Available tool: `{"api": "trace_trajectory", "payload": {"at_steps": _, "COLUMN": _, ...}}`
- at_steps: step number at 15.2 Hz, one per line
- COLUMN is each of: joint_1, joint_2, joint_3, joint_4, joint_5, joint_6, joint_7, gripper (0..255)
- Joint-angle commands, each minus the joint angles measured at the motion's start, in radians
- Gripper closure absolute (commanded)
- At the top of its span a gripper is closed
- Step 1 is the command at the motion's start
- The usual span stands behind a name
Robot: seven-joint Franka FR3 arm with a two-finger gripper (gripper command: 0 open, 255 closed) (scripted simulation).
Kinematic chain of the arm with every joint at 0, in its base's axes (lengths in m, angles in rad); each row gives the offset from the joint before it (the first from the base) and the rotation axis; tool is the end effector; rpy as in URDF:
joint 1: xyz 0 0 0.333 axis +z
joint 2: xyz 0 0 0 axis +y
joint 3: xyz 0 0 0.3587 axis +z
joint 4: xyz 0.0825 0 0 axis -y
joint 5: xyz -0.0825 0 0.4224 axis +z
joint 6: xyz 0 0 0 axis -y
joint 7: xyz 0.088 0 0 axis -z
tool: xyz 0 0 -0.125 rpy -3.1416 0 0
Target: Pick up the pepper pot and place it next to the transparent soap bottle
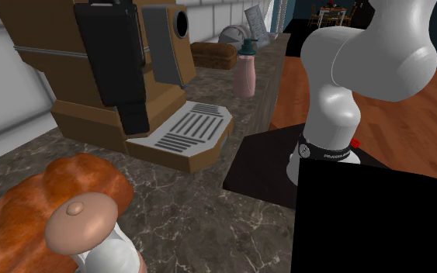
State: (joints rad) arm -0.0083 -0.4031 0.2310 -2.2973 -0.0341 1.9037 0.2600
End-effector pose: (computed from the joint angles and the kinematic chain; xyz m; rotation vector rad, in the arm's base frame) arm 0.4407 0.1047 0.5104 3.0215 -0.0666 0.0416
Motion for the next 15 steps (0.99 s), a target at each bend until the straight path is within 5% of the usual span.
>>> {"api": "trace_trajectory", "payload": {"at_steps": 1, "joint_1": -0.002, "joint_2": 0.081, "joint_3": 0.032, "joint_4": 0.027, "joint_5": -0.012, "joint_6": 0.038, "joint_7": 0.056, "gripper": 0}}
{"api": "trace_trajectory", "payload": {"at_steps": 7, "joint_1": 0.000, "joint_2": 0.327, "joint_3": 0.100, "joint_4": 0.165, "joint_5": -0.084, "joint_6": 0.087, "joint_7": 0.216, "gripper": 0}}
{"api": "trace_trajectory", "payload": {"at_steps": 15, "joint_1": -0.004, "joint_2": 0.361, "joint_3": 0.096, "joint_4": 0.096, "joint_5": -0.103, "joint_6": 0.187, "joint_7": 0.229, "gripper": 0}}
